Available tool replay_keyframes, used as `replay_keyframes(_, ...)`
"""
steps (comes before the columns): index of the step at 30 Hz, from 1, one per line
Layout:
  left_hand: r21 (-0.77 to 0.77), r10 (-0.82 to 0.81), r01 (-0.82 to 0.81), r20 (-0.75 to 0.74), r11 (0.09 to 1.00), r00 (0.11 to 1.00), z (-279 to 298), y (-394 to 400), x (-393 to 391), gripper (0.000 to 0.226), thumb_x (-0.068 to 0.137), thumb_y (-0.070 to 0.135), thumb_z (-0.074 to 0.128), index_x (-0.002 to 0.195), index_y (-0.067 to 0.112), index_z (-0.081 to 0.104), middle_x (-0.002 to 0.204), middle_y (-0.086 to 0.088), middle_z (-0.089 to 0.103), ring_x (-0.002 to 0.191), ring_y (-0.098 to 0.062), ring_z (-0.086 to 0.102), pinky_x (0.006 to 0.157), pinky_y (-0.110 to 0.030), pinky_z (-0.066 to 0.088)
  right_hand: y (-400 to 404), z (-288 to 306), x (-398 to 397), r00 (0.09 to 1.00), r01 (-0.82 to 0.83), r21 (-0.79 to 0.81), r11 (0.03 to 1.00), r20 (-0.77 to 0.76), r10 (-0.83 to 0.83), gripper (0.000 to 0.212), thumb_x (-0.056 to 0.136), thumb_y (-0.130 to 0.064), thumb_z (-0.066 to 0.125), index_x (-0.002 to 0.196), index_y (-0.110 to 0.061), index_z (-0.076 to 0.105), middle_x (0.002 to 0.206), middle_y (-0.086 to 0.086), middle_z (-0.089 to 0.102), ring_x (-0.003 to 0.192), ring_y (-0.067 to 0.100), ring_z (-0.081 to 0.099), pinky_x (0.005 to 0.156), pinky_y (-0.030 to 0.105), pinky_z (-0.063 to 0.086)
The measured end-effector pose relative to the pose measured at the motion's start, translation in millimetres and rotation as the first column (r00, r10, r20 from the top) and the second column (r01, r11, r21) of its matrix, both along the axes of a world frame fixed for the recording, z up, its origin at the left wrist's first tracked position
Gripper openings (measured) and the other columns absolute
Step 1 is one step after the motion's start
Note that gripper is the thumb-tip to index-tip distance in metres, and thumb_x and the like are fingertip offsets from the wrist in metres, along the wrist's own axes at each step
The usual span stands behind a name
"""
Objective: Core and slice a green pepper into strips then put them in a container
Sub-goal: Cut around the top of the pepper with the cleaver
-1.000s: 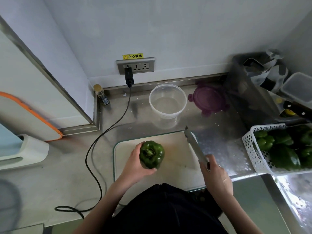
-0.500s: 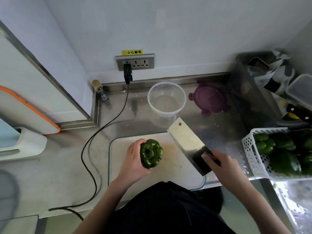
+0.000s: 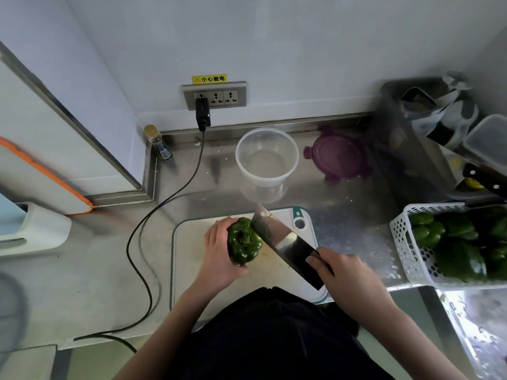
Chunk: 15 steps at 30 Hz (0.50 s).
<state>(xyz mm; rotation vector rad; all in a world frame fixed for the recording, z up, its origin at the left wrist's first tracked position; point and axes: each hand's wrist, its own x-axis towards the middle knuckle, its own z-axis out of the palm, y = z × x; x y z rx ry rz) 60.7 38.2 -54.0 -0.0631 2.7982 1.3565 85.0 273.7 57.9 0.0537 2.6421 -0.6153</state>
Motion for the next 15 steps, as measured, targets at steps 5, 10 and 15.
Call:
replay_keyframes(5, 0.023, 0.029, -0.030, 0.030, 0.999, 0.999, -0.2, 3.5, -1.9, 0.094, 0.048, 0.005, 0.079, 0.132, 0.016, 0.037, 0.137, -0.003, 0.037, 0.128, -0.022, 0.031, 0.102, -0.025, 0.020, -6.8, -0.9, -0.4, 1.000, -0.028, 0.018, 0.999, -0.003, 0.028, 0.030, 0.097, -0.048, 0.040, 0.077, -0.027, 0.045, 0.070, 0.001, 0.059, 0.066, 0.025, 0.060, 0.064, 0.041, 0.053)
replay_keyframes(10, 0.048, 0.040, -0.042, 0.048, 0.998, 0.998, 0.2, 2.0, -1.6, 0.094, 0.047, 0.011, 0.076, 0.131, 0.019, 0.036, 0.136, 0.000, 0.036, 0.126, -0.022, 0.031, 0.100, -0.026, 0.023, -10.2, 2.8, -1.8, 0.997, -0.075, 0.069, 0.995, -0.017, 0.077, 0.029, 0.099, -0.048, 0.035, 0.080, -0.027, 0.041, 0.071, 0.001, 0.057, 0.068, 0.026, 0.059, 0.063, 0.039, 0.052)
replay_keyframes(15, 0.082, 0.071, -0.076, 0.066, 0.994, 0.995, 3.1, 4.5, -4.7, 0.095, 0.049, 0.014, 0.086, 0.131, 0.015, 0.037, 0.128, 0.006, 0.038, 0.119, -0.013, 0.030, 0.102, -0.031, 0.028, -17.1, 3.9, -3.2, 0.995, -0.091, 0.105, 0.990, -0.029, 0.095, 0.031, 0.100, -0.048, 0.033, 0.089, -0.023, 0.049, 0.075, 0.001, 0.059, 0.070, 0.025, 0.060, 0.063, 0.037, 0.052)
